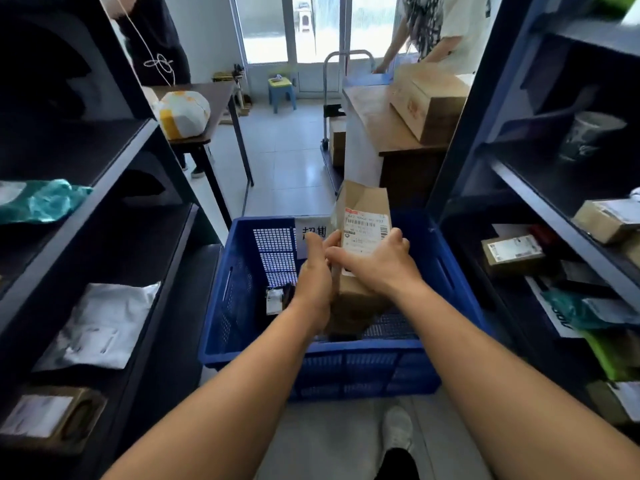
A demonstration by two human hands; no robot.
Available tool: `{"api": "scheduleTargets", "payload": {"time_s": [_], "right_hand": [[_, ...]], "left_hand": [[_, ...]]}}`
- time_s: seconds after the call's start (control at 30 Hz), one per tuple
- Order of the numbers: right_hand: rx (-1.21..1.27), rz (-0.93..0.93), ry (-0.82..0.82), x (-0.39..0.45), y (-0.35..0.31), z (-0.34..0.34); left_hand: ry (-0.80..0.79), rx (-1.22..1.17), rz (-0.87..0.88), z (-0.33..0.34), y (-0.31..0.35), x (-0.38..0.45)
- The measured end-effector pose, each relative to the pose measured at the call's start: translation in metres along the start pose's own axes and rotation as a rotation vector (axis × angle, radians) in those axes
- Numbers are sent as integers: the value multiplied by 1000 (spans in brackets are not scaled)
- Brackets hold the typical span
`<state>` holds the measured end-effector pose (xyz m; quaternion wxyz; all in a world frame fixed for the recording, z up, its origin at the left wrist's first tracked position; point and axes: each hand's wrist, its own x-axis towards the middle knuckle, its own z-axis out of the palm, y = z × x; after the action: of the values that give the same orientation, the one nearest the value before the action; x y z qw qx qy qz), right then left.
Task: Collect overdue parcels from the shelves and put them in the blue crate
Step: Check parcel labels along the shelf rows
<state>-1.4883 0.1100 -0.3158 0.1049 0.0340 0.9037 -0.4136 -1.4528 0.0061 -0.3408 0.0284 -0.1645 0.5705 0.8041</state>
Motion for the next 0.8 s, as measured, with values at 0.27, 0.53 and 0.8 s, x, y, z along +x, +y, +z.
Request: {"api": "scheduleTargets", "payload": {"time_s": [0.27,0.53,0.8], "right_hand": [[-25,106,-55,167,48,-42],[-54,196,-53,276,129,-8],[-73,387,-85,353,248,74]], "left_hand": [[1,26,-85,78,-13,135],[293,208,-122,84,-55,253],[347,282,-191,59,-133,345]]}}
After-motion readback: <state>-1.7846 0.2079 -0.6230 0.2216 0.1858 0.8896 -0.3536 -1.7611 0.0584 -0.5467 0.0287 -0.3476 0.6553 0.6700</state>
